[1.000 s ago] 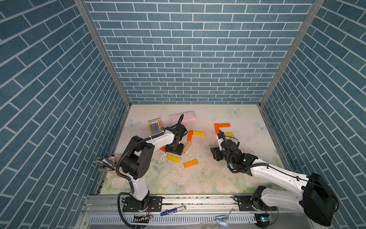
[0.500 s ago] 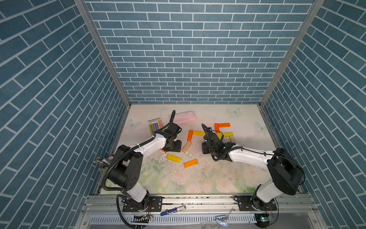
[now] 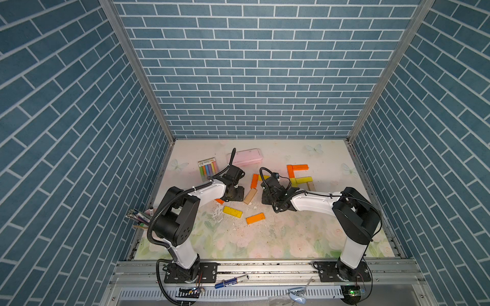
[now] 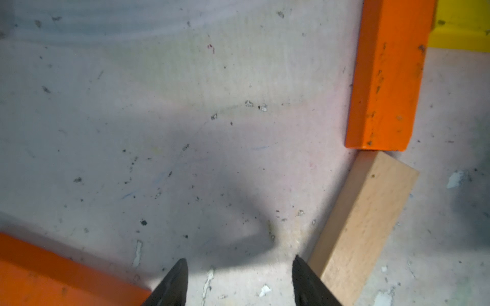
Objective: Assemble the number 6 with building blocks
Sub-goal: Adjust the building block at the center of the board.
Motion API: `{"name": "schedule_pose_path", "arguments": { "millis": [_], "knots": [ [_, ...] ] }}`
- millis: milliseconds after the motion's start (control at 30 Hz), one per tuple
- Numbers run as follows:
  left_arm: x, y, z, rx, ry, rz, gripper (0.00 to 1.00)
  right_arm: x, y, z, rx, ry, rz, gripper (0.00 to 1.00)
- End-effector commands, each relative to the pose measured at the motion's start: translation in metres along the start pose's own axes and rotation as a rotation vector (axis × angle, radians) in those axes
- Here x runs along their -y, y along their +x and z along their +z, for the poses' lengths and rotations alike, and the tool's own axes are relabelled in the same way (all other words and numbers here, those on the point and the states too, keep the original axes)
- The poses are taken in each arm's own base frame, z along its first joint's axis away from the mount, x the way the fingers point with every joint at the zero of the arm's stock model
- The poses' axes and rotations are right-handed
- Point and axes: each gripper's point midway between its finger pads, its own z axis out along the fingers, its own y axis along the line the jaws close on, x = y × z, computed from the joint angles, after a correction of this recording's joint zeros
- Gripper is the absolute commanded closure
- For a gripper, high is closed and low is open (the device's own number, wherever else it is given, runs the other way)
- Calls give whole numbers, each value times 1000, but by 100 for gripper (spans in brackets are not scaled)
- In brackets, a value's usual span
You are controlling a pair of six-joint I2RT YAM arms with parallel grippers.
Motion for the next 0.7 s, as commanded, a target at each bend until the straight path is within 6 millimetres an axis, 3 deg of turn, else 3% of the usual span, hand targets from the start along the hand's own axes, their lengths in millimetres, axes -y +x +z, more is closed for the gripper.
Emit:
{"name": "schedule_pose_path", "arguments": {
  "millis": [0, 667],
  "knots": [
    [-5, 5, 7, -6, -17, -13, 36, -7, -2, 5, 0, 9, 88, 74],
    [0, 19, 14, -34, 37, -17, 36, -7, 6, 28, -64, 77, 105, 59]
  ]
}}
